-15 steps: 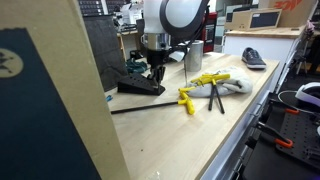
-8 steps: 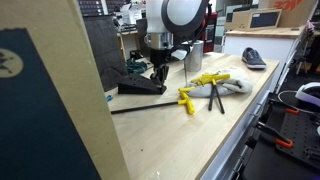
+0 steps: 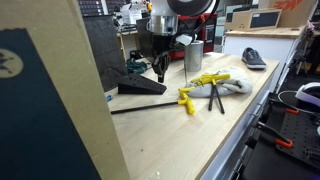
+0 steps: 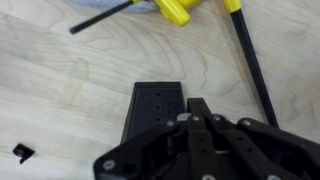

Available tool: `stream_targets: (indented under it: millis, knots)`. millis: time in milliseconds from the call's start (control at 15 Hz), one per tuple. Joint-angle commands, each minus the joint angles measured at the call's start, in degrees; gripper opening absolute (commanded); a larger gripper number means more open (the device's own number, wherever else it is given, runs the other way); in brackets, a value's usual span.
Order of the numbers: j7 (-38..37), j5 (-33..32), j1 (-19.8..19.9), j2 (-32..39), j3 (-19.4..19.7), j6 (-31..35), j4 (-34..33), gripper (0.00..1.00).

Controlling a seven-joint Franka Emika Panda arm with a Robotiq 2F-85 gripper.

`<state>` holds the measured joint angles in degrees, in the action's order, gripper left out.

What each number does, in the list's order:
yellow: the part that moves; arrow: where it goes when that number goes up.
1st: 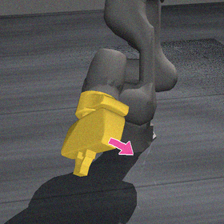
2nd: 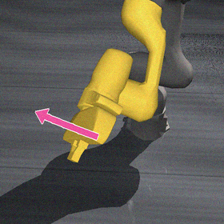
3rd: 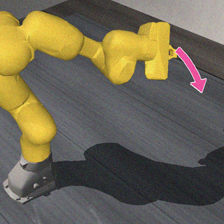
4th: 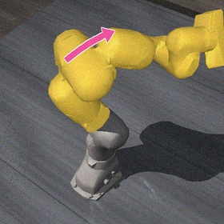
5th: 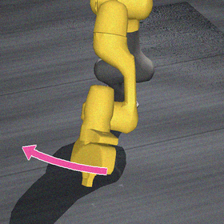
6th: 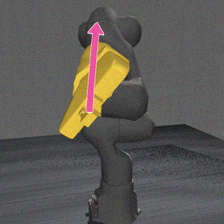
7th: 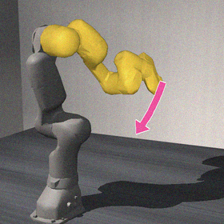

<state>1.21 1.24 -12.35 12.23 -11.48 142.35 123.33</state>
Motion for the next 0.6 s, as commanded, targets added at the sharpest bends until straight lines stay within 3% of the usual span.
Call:
stream_targets:
  millis: [0,267,533]
  knots:
    - [8.1,4.3,1.7,-5.5,-1.6,-5.0,3.0,0.32]
    - [18.6,8.1,2.7,-8.6,-1.2,-12.6,3.8,0.62]
    - [27.9,5.6,3.2,-10.0,-0.3,-18.9,3.9,0.91]
